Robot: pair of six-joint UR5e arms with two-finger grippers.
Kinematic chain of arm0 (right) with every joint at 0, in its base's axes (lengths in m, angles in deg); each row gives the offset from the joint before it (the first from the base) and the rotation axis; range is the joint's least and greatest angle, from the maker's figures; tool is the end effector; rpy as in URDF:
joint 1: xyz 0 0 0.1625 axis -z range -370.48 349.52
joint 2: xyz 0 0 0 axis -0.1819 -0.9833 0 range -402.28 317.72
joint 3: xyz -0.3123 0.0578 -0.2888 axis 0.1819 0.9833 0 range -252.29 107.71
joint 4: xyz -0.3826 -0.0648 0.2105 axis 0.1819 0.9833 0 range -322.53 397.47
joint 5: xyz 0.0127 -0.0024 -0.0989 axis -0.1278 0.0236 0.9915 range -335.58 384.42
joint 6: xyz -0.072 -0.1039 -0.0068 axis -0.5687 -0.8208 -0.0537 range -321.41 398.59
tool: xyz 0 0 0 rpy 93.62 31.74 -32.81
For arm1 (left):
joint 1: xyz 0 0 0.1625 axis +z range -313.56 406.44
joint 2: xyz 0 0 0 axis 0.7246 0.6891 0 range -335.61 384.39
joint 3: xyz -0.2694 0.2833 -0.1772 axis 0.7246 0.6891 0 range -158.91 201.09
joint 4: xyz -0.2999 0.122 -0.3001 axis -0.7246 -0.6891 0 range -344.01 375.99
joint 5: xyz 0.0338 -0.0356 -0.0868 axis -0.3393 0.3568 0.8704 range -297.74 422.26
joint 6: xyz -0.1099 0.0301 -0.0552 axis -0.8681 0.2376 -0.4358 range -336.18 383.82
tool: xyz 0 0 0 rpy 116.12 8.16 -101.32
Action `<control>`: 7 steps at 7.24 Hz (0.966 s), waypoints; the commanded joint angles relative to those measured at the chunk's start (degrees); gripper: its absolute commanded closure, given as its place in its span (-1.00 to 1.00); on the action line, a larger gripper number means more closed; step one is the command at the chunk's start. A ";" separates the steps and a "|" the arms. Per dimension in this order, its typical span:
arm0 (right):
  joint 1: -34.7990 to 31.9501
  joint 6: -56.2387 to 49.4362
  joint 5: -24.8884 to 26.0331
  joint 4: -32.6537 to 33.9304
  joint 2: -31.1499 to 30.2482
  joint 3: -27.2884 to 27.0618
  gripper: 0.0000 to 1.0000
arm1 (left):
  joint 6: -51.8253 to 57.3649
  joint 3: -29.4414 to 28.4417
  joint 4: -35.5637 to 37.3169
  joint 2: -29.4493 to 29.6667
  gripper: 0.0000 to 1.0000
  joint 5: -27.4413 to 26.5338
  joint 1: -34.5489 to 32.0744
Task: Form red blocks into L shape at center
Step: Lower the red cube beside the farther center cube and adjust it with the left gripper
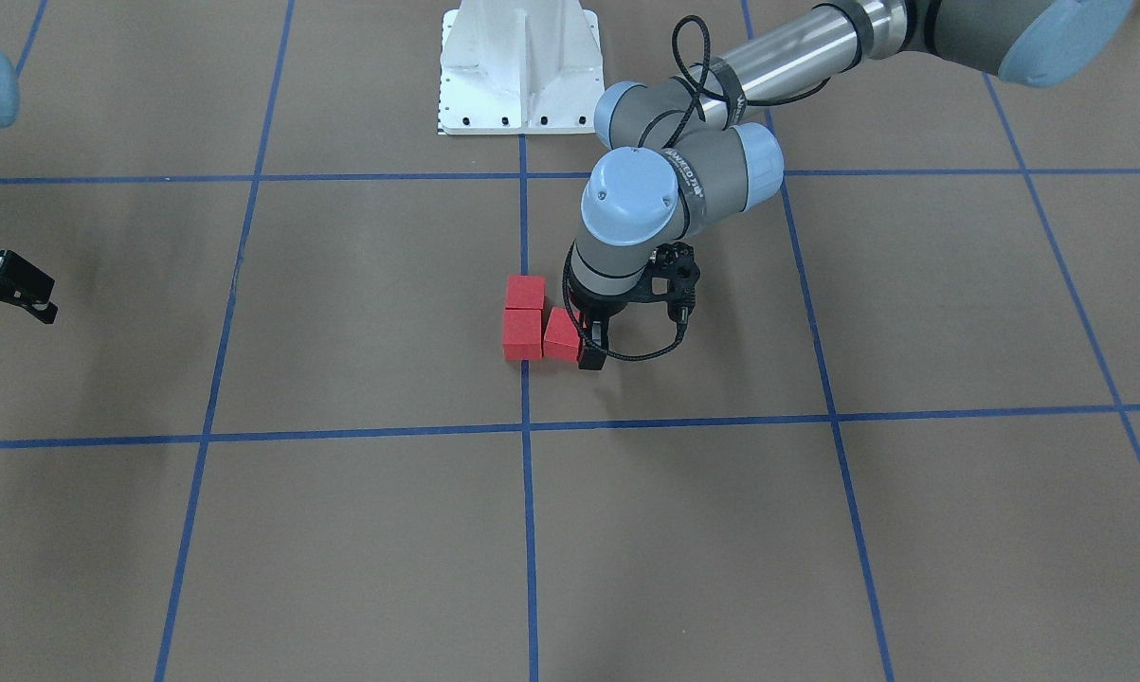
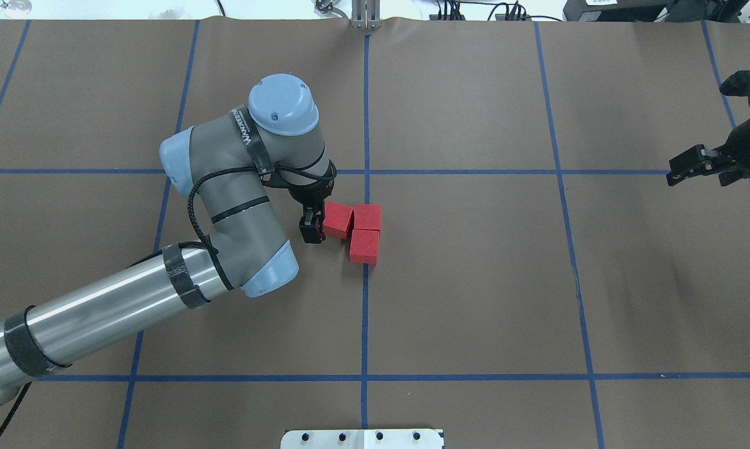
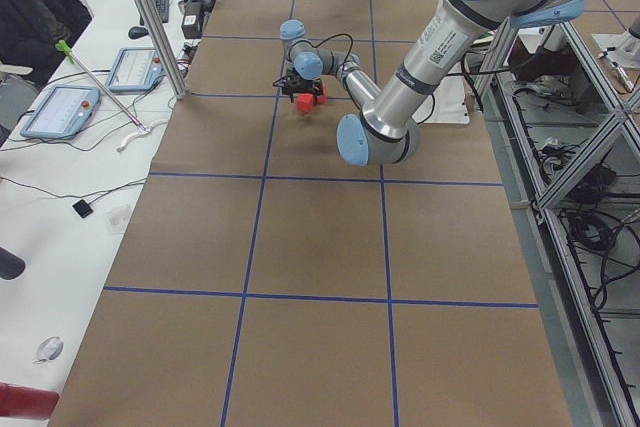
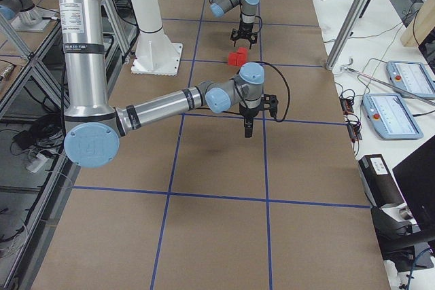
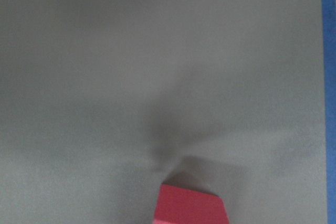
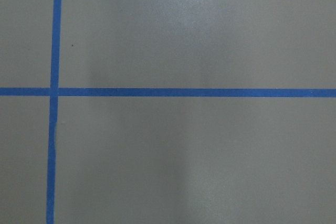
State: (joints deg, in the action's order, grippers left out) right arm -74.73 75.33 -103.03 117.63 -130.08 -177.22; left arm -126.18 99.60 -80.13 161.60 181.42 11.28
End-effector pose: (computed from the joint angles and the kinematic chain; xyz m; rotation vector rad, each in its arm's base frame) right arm -0.1896 -0.5227 0.5119 0.0553 -0.7828 0.0278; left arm 0.6167 -0.5220 0.2242 -0.6833 0.6451 -1.3643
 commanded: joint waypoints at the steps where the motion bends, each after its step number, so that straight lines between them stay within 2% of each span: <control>1: 0.00 0.00 0.00 0.00 0.00 -0.01 -1.00 | 0.15 1.20 0.67 -0.98 -1.00 0.11 0.27; 7: 0.00 -0.09 0.00 0.00 0.00 0.17 -1.00 | 0.15 2.70 2.43 -1.95 -1.00 0.81 1.40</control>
State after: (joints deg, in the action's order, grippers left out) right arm -74.73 75.25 -103.03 117.63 -130.08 -177.07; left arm -126.03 102.25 -77.74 159.69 182.23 12.05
